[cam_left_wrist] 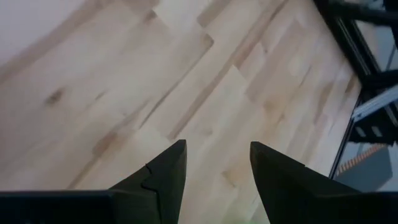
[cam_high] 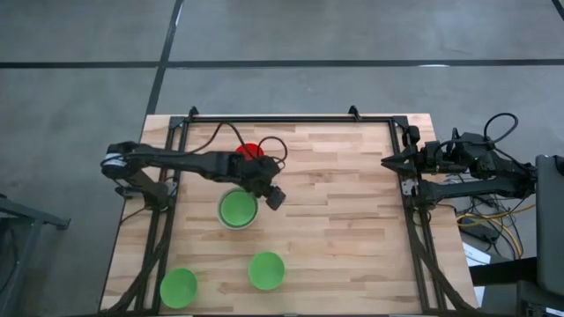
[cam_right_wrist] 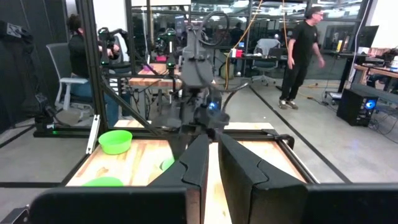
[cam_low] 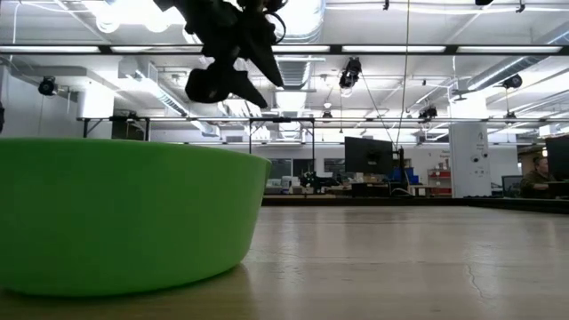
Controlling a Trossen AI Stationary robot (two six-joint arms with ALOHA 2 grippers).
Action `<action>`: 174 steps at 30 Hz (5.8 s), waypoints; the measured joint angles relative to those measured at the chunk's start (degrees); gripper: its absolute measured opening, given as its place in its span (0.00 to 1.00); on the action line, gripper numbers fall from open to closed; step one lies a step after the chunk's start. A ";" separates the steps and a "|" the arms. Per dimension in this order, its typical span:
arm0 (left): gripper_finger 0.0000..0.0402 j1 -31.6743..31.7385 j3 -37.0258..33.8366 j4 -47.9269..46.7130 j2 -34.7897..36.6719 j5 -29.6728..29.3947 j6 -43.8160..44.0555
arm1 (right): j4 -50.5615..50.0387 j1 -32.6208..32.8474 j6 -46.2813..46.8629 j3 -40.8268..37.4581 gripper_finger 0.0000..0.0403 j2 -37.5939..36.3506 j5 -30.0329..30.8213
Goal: Nest bowls inside each other
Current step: Stack the red bowl on top of the green bowl
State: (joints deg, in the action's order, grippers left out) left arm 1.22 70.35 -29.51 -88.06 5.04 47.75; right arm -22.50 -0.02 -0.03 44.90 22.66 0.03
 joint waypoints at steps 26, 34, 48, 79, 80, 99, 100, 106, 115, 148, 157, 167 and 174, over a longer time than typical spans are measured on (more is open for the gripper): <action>0.45 16.64 -1.31 -6.80 5.06 3.96 -5.06 | 0.00 -0.01 -0.01 0.00 0.08 -0.01 0.01; 0.45 22.91 -6.14 -7.11 5.75 12.33 -7.10 | 0.00 0.01 0.00 0.01 0.08 -0.01 0.00; 0.45 31.44 -7.32 -12.24 7.79 6.27 -0.82 | 0.00 -0.01 0.00 -0.01 0.08 -0.01 0.00; 0.45 34.83 -11.45 -17.42 6.57 0.24 5.95 | 0.00 -0.01 0.00 0.00 0.08 -0.01 0.00; 0.45 34.83 -11.67 -17.41 6.57 0.24 6.22 | 0.00 0.00 0.00 0.00 0.08 -0.01 0.00; 0.45 34.86 -18.94 -11.17 6.57 4.51 10.74 | 0.00 0.00 -0.01 -0.01 0.08 -0.01 0.00; 0.45 34.86 -19.17 -10.83 6.57 4.62 10.79 | 0.00 -0.01 0.00 0.01 0.08 -0.01 0.00; 0.45 34.83 -20.90 -8.19 6.56 5.74 11.26 | 0.00 -0.01 -0.02 0.01 0.08 0.00 0.00; 0.45 34.81 -22.58 -5.93 6.55 6.69 12.30 | 0.00 0.01 -0.01 -0.01 0.08 -0.01 0.00; 0.19 34.81 -27.30 2.53 6.55 10.58 15.34 | 0.00 0.00 0.00 -0.01 0.08 0.01 0.00; 0.12 34.81 -27.30 2.53 6.55 10.56 15.32 | 0.00 0.00 -0.01 -0.01 0.08 0.01 0.00; 0.02 34.81 -27.32 2.50 6.53 10.41 14.87 | 0.00 0.00 0.00 0.01 0.08 0.01 0.01; 0.01 34.80 -27.01 2.50 6.50 10.32 14.21 | 0.00 -0.01 0.00 0.00 0.08 0.00 0.00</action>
State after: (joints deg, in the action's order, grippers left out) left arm 36.01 43.34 -27.02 -81.56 15.36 61.96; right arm -22.50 -0.03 -0.03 44.89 22.66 0.03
